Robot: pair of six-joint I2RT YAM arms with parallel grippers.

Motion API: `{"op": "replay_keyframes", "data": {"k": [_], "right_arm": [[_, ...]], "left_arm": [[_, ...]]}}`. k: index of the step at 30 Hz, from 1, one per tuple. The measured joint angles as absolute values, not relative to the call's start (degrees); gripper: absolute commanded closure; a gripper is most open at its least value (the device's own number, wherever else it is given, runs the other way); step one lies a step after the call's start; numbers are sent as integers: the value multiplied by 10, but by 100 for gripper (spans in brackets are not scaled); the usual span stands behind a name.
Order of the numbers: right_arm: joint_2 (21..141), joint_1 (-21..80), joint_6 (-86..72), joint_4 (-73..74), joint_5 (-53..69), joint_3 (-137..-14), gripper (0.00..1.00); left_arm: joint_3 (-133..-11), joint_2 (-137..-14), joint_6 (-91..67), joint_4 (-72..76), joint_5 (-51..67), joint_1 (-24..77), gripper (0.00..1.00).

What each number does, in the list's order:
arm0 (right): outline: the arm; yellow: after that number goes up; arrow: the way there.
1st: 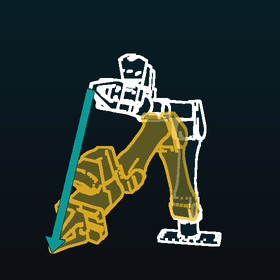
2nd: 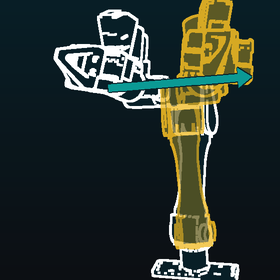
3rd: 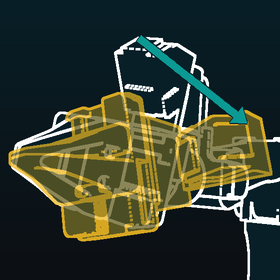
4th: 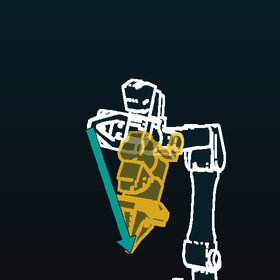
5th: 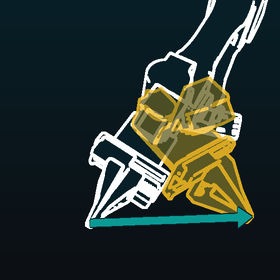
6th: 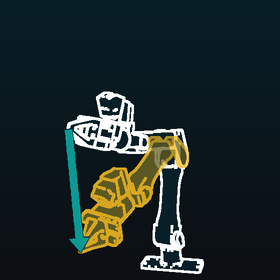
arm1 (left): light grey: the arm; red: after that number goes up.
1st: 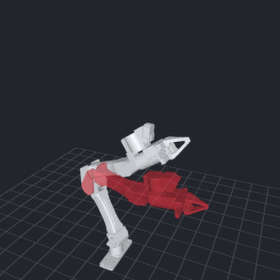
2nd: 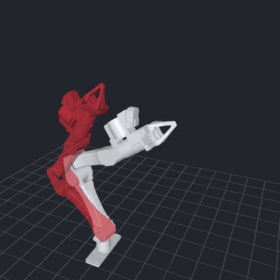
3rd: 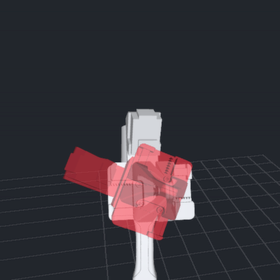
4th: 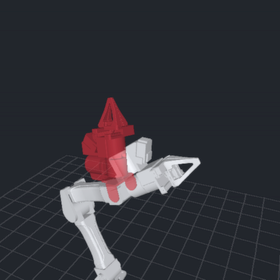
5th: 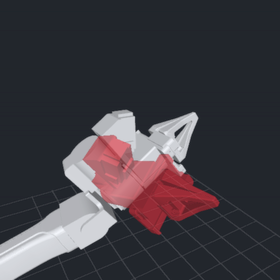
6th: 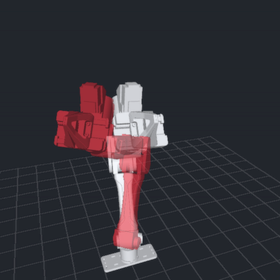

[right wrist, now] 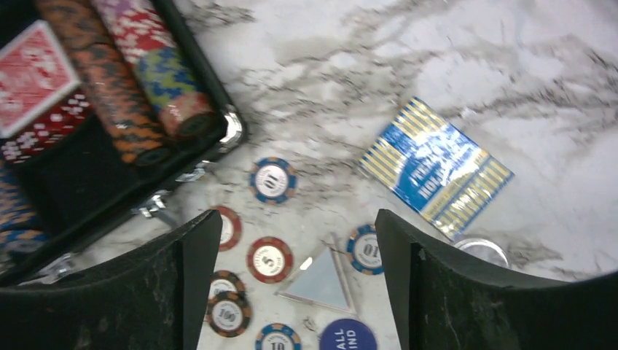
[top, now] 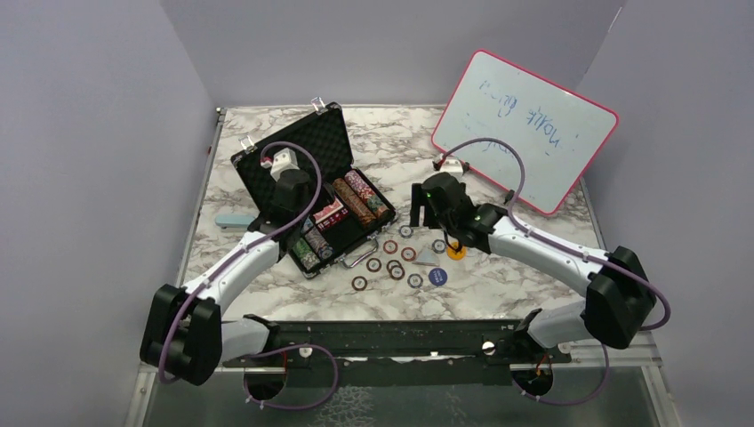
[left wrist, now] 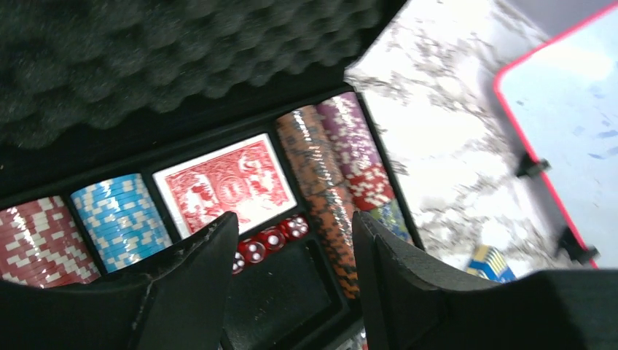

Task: Pack up texas hold em set

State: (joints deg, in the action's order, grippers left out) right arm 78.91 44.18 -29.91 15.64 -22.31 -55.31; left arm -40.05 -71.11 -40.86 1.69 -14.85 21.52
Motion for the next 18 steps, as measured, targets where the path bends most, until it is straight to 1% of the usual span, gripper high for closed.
{"op": "replay_keyframes", "data": {"k": [4,6,7,9,13,18], "right_arm": [[817,417,-317,209,-246,-553,6],[830,391,-310,217,-246,-553,3],[839,373,-300,219,-245,-553,2],[857,343,-271,219,-241,-553,0],[899,301,-176,215,-213,-553,0],[914,299,-92,212,-167,-553,0]], "left_arm": [[-401,-658,-368,21,-107,215,29],[-401,-636,-354,23,-87,215,23],[-401,-627,-347,25,-77,215,17],[-401,-613,-333,25,-58,215,12],[-401,-605,-317,20,-35,215,9],[-412,-604,-300,6,-17,215,9]]}}
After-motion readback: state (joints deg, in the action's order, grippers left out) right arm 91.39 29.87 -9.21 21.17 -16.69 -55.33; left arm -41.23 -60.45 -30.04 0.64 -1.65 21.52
